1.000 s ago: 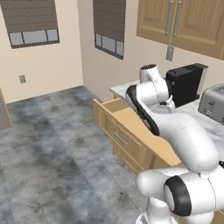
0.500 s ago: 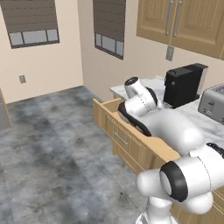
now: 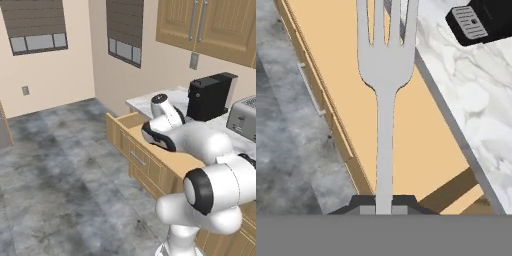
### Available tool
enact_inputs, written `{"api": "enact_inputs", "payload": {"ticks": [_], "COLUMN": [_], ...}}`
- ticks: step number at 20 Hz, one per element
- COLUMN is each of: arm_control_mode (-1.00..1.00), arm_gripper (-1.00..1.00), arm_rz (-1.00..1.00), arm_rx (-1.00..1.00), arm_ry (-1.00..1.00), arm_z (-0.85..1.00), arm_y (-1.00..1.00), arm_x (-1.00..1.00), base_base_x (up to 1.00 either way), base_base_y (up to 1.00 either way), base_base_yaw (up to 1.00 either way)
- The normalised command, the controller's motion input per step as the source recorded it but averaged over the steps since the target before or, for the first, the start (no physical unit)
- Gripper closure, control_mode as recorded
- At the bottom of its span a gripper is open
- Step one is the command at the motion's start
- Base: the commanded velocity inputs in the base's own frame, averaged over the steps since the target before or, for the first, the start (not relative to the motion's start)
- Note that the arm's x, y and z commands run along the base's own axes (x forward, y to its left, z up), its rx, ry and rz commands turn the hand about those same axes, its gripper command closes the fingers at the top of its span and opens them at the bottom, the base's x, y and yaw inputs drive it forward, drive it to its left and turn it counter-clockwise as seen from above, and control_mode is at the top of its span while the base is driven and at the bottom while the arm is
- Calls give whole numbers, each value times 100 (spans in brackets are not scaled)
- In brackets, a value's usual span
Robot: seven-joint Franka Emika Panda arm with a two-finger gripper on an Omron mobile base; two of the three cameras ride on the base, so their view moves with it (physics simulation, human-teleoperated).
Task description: Pick up the metallic utensils from the counter and place them in the open drawer. Make sure not to pick up any wooden utensils.
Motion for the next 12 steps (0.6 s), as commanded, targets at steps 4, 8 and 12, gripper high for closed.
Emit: {"api": "enact_inputs", "payload": {"ticks": [4,8,12], "arm_control_mode": [-100,-100,-100], "arm_gripper": [100,100,100], "arm_rz": [20,20,19], "arm_rx": [-1,0,0], "arm_ry": [1,0,0], "arm_z": [-44,-51,-50], "arm_y": [0,0,3], "arm_x": [54,45,14], "base_base_x": [0,0,0], "base_base_y": [0,0,0], "base_base_yaw": [0,0,0]}}
